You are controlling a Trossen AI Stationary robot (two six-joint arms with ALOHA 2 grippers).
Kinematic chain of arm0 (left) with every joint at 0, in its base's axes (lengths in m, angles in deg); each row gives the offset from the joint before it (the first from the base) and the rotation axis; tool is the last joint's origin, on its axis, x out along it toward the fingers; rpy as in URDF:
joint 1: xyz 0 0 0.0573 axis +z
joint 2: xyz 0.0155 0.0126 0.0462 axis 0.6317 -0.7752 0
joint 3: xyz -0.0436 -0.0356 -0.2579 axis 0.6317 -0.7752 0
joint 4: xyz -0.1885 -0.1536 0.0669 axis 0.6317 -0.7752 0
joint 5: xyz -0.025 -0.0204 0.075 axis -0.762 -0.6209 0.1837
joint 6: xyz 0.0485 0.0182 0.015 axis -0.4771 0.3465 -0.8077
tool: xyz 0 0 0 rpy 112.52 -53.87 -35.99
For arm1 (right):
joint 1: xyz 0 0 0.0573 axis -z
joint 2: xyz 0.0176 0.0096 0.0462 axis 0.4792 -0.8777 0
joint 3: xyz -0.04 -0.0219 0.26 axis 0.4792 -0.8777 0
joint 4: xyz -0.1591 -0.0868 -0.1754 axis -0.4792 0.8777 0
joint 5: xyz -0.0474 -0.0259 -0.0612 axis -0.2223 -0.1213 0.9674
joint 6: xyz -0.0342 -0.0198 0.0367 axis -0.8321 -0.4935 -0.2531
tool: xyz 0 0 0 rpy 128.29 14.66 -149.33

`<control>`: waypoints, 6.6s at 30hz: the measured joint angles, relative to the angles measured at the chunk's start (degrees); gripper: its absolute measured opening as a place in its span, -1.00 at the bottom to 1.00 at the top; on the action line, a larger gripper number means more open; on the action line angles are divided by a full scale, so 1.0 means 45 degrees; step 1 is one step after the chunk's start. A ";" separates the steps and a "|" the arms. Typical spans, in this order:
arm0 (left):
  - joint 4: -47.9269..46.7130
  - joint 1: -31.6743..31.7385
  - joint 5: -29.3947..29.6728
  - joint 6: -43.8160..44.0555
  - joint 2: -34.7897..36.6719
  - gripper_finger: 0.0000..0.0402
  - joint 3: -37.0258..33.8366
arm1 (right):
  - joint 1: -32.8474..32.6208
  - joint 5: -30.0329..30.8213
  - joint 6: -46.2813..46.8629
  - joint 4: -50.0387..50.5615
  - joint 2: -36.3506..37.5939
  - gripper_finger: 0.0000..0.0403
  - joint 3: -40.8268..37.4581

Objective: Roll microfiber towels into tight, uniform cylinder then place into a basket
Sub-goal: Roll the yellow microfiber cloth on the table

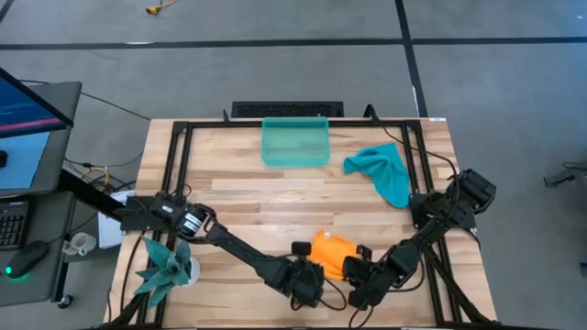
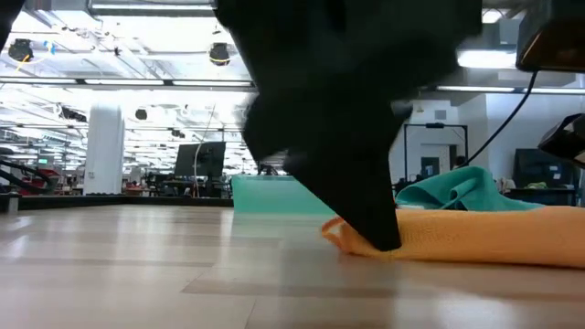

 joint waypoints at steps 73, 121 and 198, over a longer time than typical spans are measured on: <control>-0.1319 0.1508 -0.4494 0.5307 -0.0496 -0.91 0.1491 | -0.0701 -0.0574 0.3446 0.0015 0.1786 -0.42 -0.1200; -0.1164 0.1507 -0.4453 0.5254 -0.0496 -0.91 0.1486 | -0.2117 0.2478 -0.7842 0.0476 0.0426 -0.13 0.1311; 0.3604 -0.0321 0.0286 -0.0761 0.0900 -0.31 -0.0868 | -0.1340 0.2475 -0.4285 0.0541 -0.2346 -0.44 0.1321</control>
